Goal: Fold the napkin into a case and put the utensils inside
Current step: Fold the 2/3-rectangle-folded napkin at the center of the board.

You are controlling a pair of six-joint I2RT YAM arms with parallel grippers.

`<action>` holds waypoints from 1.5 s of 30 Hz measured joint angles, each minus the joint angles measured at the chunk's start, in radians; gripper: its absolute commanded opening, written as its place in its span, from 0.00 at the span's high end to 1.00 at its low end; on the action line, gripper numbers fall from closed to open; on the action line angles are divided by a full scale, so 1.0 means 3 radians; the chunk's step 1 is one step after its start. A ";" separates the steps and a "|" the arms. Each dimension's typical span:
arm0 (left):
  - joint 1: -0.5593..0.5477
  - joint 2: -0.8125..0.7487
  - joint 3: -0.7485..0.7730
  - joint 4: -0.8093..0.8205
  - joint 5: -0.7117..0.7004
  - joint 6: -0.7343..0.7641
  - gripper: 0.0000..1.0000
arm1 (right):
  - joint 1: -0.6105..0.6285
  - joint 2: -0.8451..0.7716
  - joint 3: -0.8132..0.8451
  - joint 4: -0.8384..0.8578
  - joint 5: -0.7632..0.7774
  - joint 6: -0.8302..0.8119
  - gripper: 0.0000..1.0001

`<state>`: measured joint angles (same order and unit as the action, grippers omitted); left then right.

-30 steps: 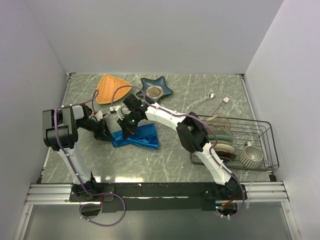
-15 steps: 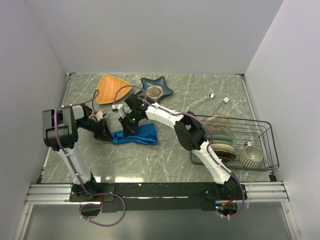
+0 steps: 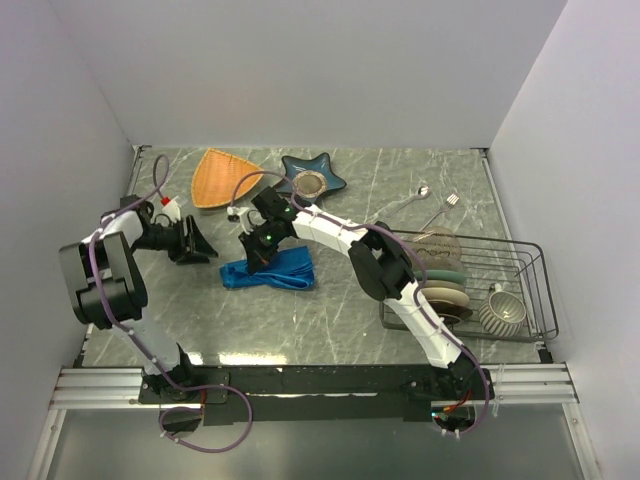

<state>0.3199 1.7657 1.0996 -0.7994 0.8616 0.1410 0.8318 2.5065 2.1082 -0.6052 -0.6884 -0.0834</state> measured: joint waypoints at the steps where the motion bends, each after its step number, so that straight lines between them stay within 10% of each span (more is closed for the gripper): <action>1: 0.0011 -0.0069 0.0000 0.0036 0.0061 0.0029 0.40 | -0.0005 0.0000 -0.0006 0.0014 -0.0015 0.0038 1.00; 8: -0.0057 -0.0280 -0.0081 0.0159 0.0407 0.0497 0.41 | -0.0050 0.0011 -0.0074 0.0126 -0.0154 0.0304 1.00; 22: -0.0369 -0.0299 0.0197 -0.0638 0.0150 0.3145 0.40 | -0.0125 0.0057 -0.0186 0.0355 -0.0431 0.0830 1.00; 45: -0.1133 -0.0434 -0.0299 0.0086 -0.0491 0.3544 0.48 | -0.0126 0.0057 -0.0318 0.0558 -0.0570 0.1090 1.00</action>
<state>-0.0200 1.6356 1.0100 -0.7734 0.7143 1.2041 0.7940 2.5237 2.0129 -0.4377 -0.8593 0.2436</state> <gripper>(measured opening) 0.517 0.018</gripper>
